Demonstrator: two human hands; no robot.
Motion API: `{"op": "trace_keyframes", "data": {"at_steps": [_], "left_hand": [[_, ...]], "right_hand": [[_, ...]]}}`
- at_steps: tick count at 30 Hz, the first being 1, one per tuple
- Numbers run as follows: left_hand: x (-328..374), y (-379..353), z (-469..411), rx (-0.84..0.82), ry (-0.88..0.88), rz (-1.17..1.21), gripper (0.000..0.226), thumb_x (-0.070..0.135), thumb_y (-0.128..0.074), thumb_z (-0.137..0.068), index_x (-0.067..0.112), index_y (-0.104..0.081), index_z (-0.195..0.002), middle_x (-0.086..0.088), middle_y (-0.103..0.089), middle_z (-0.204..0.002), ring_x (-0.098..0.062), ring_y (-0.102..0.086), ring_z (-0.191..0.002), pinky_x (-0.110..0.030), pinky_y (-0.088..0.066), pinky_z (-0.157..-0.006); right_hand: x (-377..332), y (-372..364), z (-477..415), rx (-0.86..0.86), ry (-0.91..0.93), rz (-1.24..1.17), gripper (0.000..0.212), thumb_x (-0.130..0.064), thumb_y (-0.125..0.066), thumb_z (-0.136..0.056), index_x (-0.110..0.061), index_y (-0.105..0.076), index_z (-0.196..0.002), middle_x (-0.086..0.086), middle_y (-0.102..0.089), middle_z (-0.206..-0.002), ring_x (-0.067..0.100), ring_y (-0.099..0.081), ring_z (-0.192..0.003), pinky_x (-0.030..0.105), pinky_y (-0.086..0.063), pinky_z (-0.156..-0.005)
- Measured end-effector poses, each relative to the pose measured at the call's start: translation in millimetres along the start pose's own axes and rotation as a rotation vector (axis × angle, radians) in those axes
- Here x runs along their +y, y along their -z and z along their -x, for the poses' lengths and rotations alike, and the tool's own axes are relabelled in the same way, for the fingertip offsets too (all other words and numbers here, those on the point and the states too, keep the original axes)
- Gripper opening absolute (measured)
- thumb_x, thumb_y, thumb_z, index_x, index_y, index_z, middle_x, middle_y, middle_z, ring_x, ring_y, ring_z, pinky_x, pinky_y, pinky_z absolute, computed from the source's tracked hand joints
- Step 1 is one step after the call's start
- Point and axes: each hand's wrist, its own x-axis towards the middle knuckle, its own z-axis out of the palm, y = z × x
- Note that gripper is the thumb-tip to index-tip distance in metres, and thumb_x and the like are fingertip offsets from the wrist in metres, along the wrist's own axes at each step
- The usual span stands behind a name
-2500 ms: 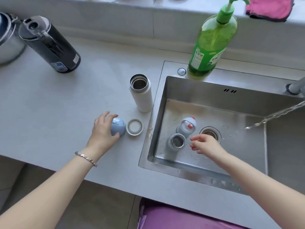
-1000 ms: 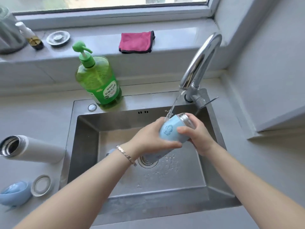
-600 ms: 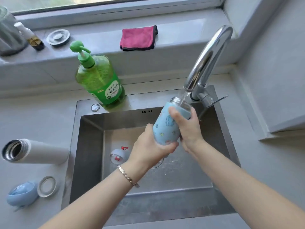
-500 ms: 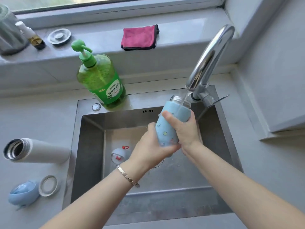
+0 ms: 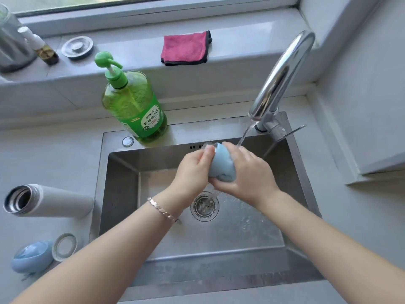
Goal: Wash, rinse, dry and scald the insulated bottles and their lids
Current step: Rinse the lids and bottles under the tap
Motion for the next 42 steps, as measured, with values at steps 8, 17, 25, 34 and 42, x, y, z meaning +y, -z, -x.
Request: {"op": "trace_keyframes", "data": {"at_steps": [8, 17, 25, 34, 42], "left_hand": [[-11.2, -14.9, 21.2, 0.051, 0.1, 0.041, 0.055, 0.049, -0.039, -0.09, 0.001, -0.063, -0.08, -0.026, -0.066, -0.085, -0.04, -0.064, -0.083, -0.055, -0.053, -0.078], [-10.7, 4.6, 12.0, 0.218, 0.152, 0.092, 0.04, 0.034, -0.038, -0.1, 0.012, -0.061, -0.074, -0.011, -0.062, -0.076, -0.032, -0.061, -0.08, -0.056, -0.053, -0.079], [-14.1, 27.9, 24.2, 0.296, -0.062, 0.065, 0.045, 0.041, -0.041, -0.098, 0.007, -0.064, -0.08, -0.02, -0.064, -0.08, -0.039, -0.061, -0.083, -0.051, -0.052, -0.073], [-32.8, 22.4, 22.2, 0.49, -0.002, 0.081, 0.038, 0.034, -0.036, -0.1, 0.022, -0.054, -0.069, -0.001, -0.06, -0.071, -0.03, -0.059, -0.078, -0.053, -0.052, -0.077], [-36.5, 18.5, 31.1, 0.39, -0.099, 0.076, 0.037, 0.03, -0.035, -0.1, 0.02, -0.057, -0.073, 0.0, -0.06, -0.072, -0.018, -0.057, -0.072, -0.044, -0.051, -0.071]], "right_hand": [[-16.4, -1.4, -1.2, -0.138, -0.014, 0.036, 0.055, -0.04, -0.013, -0.098, -0.013, -0.058, -0.115, 0.008, -0.066, -0.108, 0.031, -0.061, -0.095, 0.034, -0.042, -0.072], [-28.8, -23.6, -4.8, -0.006, -0.045, 0.023, 0.052, -0.035, -0.014, -0.09, -0.009, -0.059, -0.091, 0.012, -0.065, -0.084, 0.035, -0.06, -0.075, 0.037, -0.041, -0.066], [19.1, -4.2, -26.5, -0.851, -0.65, -1.0, 0.035, -0.053, -0.04, -0.085, -0.025, -0.06, -0.08, 0.008, -0.064, -0.078, 0.024, -0.063, -0.064, 0.029, -0.049, -0.06], [-38.5, -36.3, 17.9, 0.085, -0.791, -0.931, 0.035, -0.035, -0.036, -0.099, -0.007, -0.056, -0.108, 0.0, -0.062, -0.091, 0.016, -0.059, -0.085, 0.019, -0.041, -0.062], [-28.2, -28.4, 25.7, 0.185, -0.692, -0.892, 0.046, -0.034, -0.051, -0.094, -0.013, -0.045, -0.135, -0.002, -0.054, -0.124, 0.007, -0.049, -0.112, 0.015, -0.035, -0.09]]}}
